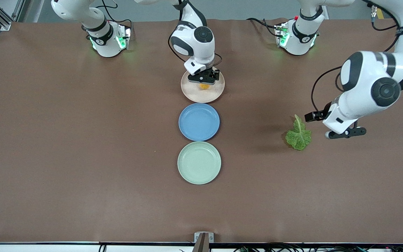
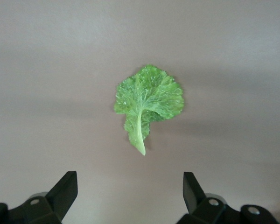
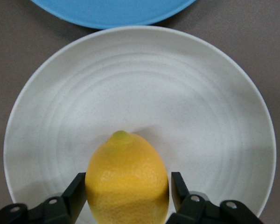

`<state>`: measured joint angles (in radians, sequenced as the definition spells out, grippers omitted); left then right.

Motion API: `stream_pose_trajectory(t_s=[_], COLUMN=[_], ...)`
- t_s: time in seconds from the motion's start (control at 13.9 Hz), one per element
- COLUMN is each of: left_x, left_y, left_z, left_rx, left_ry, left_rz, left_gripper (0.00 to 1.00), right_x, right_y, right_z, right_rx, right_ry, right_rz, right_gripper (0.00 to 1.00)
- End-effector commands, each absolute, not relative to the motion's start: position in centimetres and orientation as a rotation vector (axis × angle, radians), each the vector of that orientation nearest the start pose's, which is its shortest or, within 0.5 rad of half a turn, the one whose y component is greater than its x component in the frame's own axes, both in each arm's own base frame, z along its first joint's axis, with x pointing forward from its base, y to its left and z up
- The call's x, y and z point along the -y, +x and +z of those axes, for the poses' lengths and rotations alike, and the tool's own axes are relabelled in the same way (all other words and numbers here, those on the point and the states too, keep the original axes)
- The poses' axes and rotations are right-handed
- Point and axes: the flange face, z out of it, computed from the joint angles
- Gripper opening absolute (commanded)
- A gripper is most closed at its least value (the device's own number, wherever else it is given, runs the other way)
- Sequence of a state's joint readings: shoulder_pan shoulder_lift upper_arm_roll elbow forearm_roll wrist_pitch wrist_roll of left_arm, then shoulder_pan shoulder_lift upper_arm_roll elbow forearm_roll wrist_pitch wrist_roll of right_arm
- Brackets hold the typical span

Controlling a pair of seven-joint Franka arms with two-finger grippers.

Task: Pick lemon and lettuce from plates
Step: 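Release the lettuce and raise the left gripper while the right gripper grasps the lemon, then carry the lemon with the right gripper away from the cream plate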

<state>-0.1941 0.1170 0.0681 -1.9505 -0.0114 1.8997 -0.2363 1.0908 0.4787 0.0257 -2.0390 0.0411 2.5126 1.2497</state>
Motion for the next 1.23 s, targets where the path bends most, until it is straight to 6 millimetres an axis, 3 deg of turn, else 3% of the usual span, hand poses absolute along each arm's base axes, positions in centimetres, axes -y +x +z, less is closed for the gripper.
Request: stream_pose_trajectory(t_s=[0.0,0.07,0.14,0.22,0.36,0.43,0.58,0.79,1.01,1.15], left_x=[5.9,4.1,2.8,1.2,-1.9,-2.7,-2.5,-1.8,-1.1,0.7], left_y=[55.4,55.0,54.4,53.8,52.9,52.9,53.5,54.6,54.9,55.6], left_z=[45.8,47.3,48.8,50.2,52.7,54.2,57.4,61.4,64.8,66.8], left_rx=[0.145,0.141,0.107,0.093,0.092,0.103,0.116,0.100,0.086,0.071], left_ry=[-3.108,-3.116,-3.142,-3.178,-3.209,-3.210,-3.208,-3.208,-3.204,-3.192], left_rz=[0.256,0.263,0.263,0.250,0.205,0.181,0.136,-0.001,-0.116,-0.184], left_gripper=[0.99,0.99,0.99,0.99,0.99,1.00,1.00,1.00,1.00,1.00], right_x=[-53.9,-53.9,-53.9,-53.8,-53.2,-53.1,-52.1,-49.4,-42.7,-37.8], right_y=[26.5,26.5,26.5,26.8,28.1,28.8,30.9,35.7,41.5,44.6], right_z=[20.4,20.0,19.9,20.0,20.5,21.3,24.4,29.8,32.8,33.5], right_rx=[-0.291,-0.291,-0.298,-0.305,-0.345,-0.349,-0.378,-0.336,-0.179,-0.147], right_ry=[-3.107,-3.104,-3.103,-3.101,-3.098,-3.087,-3.087,-3.142,-3.168,-3.166], right_rz=[0.020,0.018,0.018,0.017,0.016,0.008,0.010,0.078,0.122,0.136], right_gripper=[0.74,0.74,0.66,0.52,0.14,0.05,0.04,0.04,0.04,0.04])
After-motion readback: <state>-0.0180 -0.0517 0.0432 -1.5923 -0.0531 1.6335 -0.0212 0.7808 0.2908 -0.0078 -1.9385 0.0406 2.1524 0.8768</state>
